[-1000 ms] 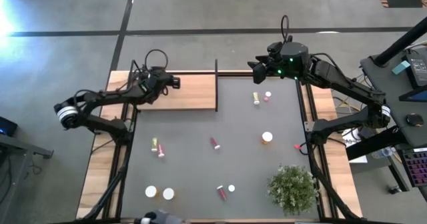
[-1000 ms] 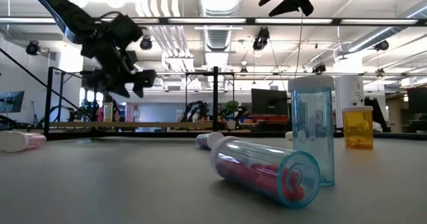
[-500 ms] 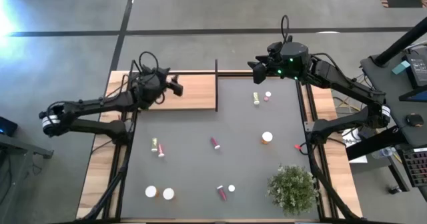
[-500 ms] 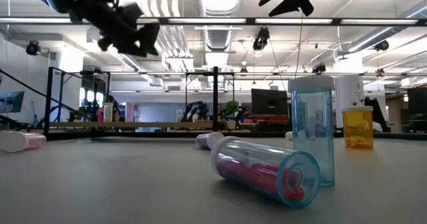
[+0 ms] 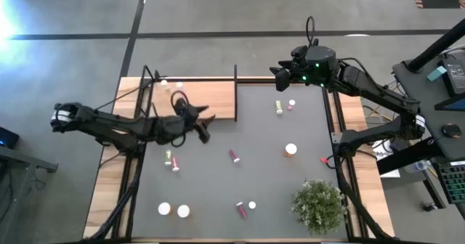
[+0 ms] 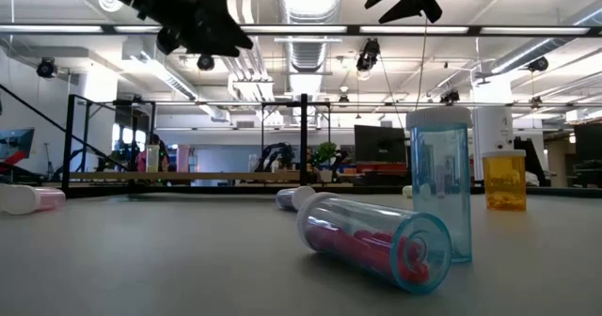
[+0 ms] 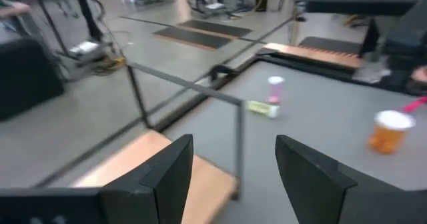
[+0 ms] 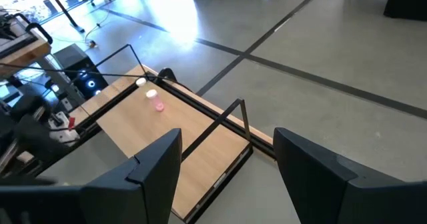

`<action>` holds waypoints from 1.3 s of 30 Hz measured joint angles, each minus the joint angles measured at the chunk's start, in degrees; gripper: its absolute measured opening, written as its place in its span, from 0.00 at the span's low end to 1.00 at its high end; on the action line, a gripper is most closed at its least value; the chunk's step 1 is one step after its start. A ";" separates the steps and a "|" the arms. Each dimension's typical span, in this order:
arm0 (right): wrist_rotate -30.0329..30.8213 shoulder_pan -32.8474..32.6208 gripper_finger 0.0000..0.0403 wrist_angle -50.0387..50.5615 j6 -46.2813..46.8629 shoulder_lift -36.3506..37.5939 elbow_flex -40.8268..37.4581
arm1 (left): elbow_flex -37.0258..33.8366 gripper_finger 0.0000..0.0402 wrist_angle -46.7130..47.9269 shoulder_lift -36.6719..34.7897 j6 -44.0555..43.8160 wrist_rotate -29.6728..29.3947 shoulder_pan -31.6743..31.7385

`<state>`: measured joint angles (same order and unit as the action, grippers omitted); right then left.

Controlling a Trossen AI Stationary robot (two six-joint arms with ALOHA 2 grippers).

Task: Pick and place medicine bottles onto shelf by color
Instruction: Put the left orange pill bottle on the shelf

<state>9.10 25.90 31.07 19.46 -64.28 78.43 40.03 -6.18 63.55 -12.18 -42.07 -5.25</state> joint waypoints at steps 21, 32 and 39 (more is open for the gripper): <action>0.01 -0.01 0.56 0.00 0.00 0.00 0.00 | 41.28 0.49 60.66 26.60 -51.26 22.63 -11.03; 0.01 -0.01 0.56 0.00 0.00 0.00 0.00 | 46.22 0.54 78.38 31.45 -91.71 30.94 -27.51; 0.02 0.01 0.56 -0.02 0.00 -0.01 0.00 | 43.42 0.63 83.19 31.08 -109.47 37.97 -35.86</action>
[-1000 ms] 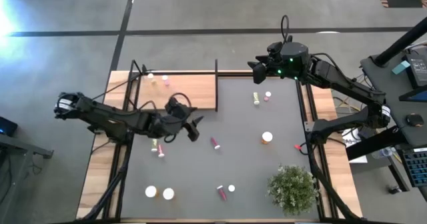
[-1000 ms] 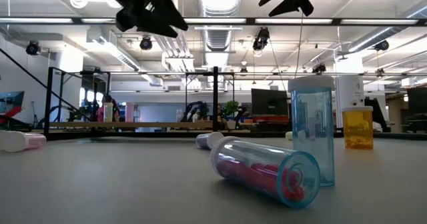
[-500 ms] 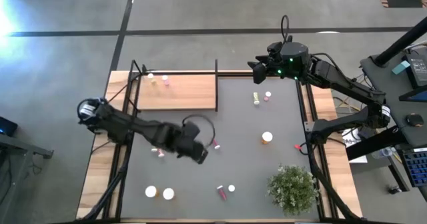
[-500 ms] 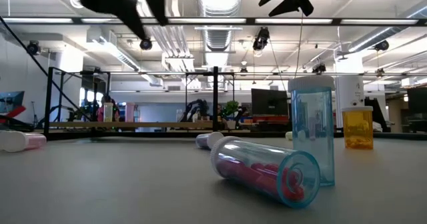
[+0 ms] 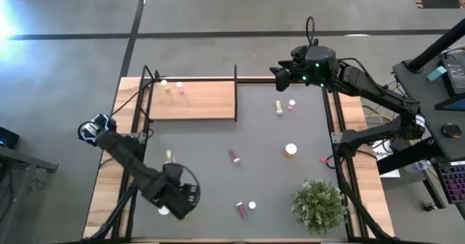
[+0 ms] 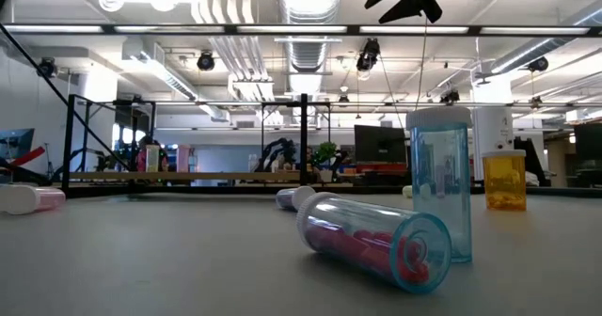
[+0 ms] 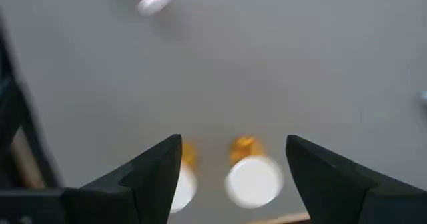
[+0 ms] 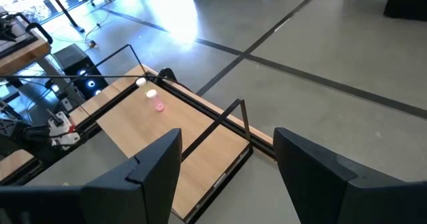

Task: Pick and place medicine bottles onto shelf by color
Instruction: Put the left orange pill bottle on the shelf

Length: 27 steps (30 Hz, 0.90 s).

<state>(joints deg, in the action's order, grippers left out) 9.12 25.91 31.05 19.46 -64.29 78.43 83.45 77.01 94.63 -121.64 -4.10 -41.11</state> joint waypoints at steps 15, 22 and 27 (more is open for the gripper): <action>-0.01 -0.02 0.56 0.01 0.00 0.00 0.00 | -7.60 0.63 -6.79 -0.47 -10.05 7.23 -9.98; -0.01 -0.02 0.56 0.03 0.01 0.00 0.00 | -14.67 0.63 -17.43 -1.90 -10.01 7.17 -10.00; 0.00 0.00 0.56 0.02 0.00 0.00 0.00 | -17.65 0.63 -20.83 -1.97 -10.01 7.03 -9.98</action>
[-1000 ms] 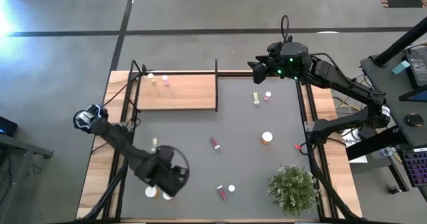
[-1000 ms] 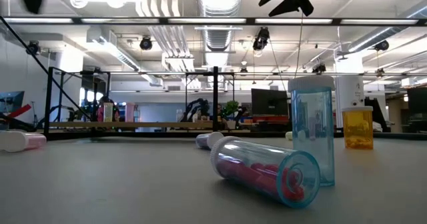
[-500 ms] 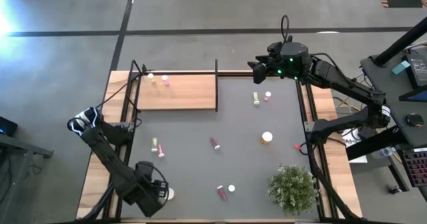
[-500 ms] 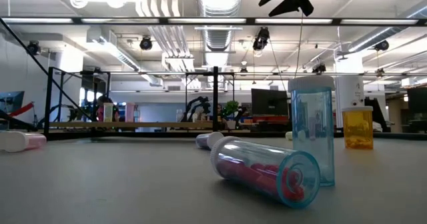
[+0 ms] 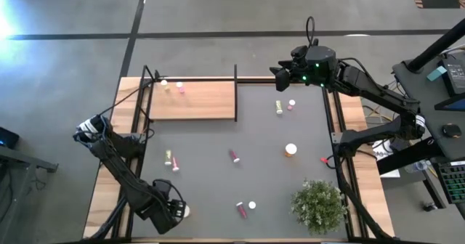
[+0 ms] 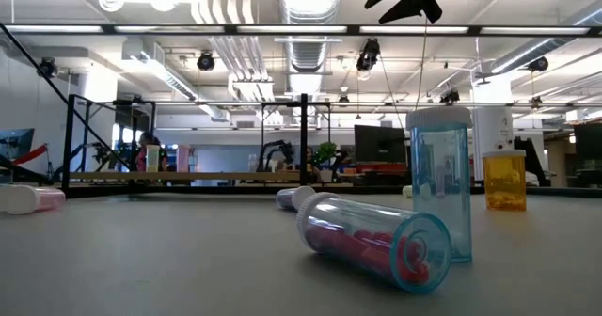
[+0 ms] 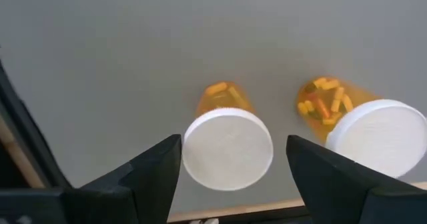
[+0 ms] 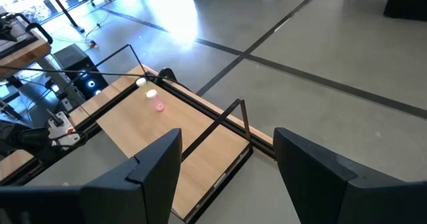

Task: Pick and place medicine bottles onto shelf by color
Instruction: Put the left orange pill bottle on the shelf

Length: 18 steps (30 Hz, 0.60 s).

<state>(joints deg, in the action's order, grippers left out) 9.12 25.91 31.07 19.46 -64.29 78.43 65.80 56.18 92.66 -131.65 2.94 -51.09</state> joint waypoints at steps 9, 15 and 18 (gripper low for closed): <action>-0.02 0.00 0.56 0.00 0.00 0.00 0.00 | -3.15 0.63 -5.89 -0.04 0.03 -0.30 0.00; -0.02 -0.02 0.56 0.00 0.00 0.02 0.00 | -3.37 0.56 -6.37 -0.04 0.28 -1.14 0.13; -0.01 -0.01 0.56 -0.01 0.01 0.02 0.00 | -3.23 0.50 -6.51 -0.04 0.45 -1.23 0.62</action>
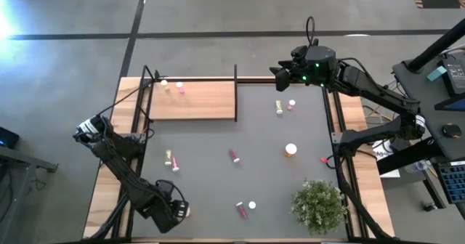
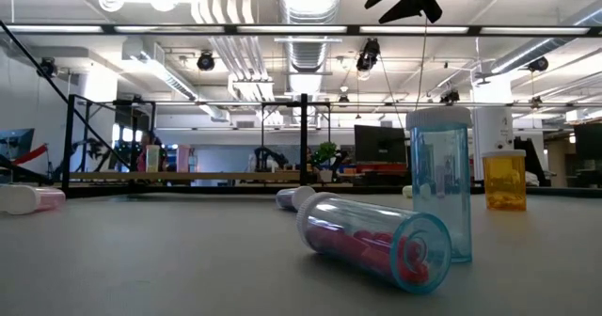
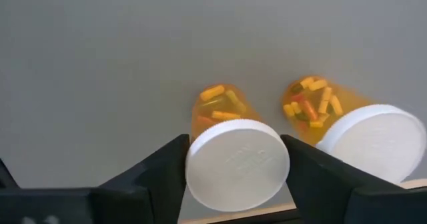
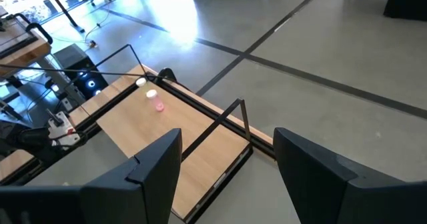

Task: Pick and place medicine bottles onto shelf by color
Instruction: Put the left orange pill bottle on the shelf

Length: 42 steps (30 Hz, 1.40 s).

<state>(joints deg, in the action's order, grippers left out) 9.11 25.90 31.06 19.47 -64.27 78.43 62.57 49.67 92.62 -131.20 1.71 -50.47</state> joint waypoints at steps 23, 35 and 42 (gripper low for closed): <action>-0.01 -0.01 0.56 0.01 -0.01 0.00 0.00 | 0.33 0.50 9.29 -7.66 32.25 -1.87 23.28; 0.01 0.01 0.56 0.01 -0.01 -0.02 0.00 | 7.22 0.50 9.35 -5.86 72.61 -0.79 48.67; 0.02 0.02 0.56 0.01 -0.01 0.00 0.00 | 11.35 0.50 9.90 -1.55 92.87 2.89 64.11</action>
<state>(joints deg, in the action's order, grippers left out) 9.13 25.91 31.07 19.46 -64.27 78.43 73.92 59.57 91.07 -38.34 4.60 13.64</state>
